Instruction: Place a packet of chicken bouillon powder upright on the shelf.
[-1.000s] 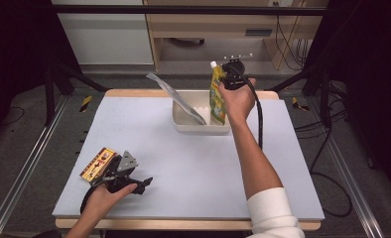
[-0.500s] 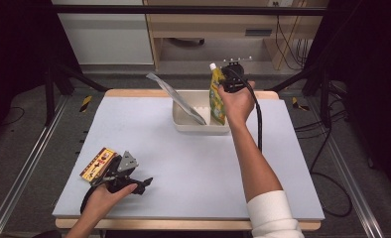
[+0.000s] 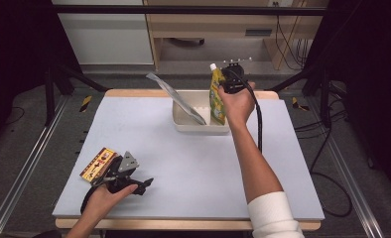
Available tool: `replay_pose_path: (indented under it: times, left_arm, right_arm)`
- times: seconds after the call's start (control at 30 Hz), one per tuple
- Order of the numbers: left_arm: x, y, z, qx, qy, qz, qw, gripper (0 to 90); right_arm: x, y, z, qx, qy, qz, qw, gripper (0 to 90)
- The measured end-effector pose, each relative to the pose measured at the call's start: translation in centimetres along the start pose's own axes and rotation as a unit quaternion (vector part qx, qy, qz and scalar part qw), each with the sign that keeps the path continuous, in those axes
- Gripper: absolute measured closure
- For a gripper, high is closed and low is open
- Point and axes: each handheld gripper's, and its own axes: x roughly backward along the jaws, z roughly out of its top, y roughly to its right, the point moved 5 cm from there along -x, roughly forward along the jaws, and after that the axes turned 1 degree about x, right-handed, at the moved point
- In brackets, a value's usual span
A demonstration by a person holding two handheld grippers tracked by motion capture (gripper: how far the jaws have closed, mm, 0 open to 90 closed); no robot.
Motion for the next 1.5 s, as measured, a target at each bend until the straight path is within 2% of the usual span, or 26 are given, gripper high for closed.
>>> replay_pose_path:
  times: [0.23,0.5,0.6,0.7,0.9,1.03,1.2,1.43,1.5]
  left_arm:
    - [0.0,0.0,0.0,-0.001,-0.001,0.000,1.0000,6.9]
    - [0.0,0.0,0.0,-0.001,-0.001,-0.001,1.0000,6.9]
    - [0.0,0.0,0.0,0.000,0.001,-0.001,1.0000,6.9]
    - [0.1,-0.1,0.0,-0.002,-0.001,0.000,1.0000,6.9]
    - [0.2,-0.2,0.0,-0.004,0.000,0.005,1.0000,6.8]
    - [0.3,-0.4,0.0,-0.002,0.001,0.009,1.0000,6.7]
    - [0.5,-0.8,0.1,0.001,0.004,0.017,0.9998,6.6]
    - [0.8,-1.4,-0.1,0.004,-0.002,0.026,0.9997,6.5]
    - [1.0,-1.6,-0.1,0.004,-0.002,0.029,0.9996,6.6]
  right_arm:
    - [-0.3,0.0,-1.2,0.007,-0.009,0.000,0.9999,90.0]
    - [-0.3,-0.2,-1.2,0.013,-0.005,0.002,0.9999,89.1]
    - [-0.2,-0.1,-1.1,0.006,0.002,0.009,0.9999,76.3]
    - [0.4,-0.2,-0.8,0.009,0.023,0.021,0.9995,67.4]
    - [2.1,-0.6,-0.4,0.024,0.061,0.029,0.9974,59.0]
    - [3.3,-1.1,-0.8,0.034,0.081,0.043,0.9952,52.4]
    - [4.8,-1.5,-2.3,0.048,0.101,0.055,0.9922,44.8]
    - [6.9,-1.6,-5.2,0.066,0.124,0.051,0.9888,35.1]
    - [7.2,-1.5,-6.0,0.069,0.122,0.052,0.9888,31.8]
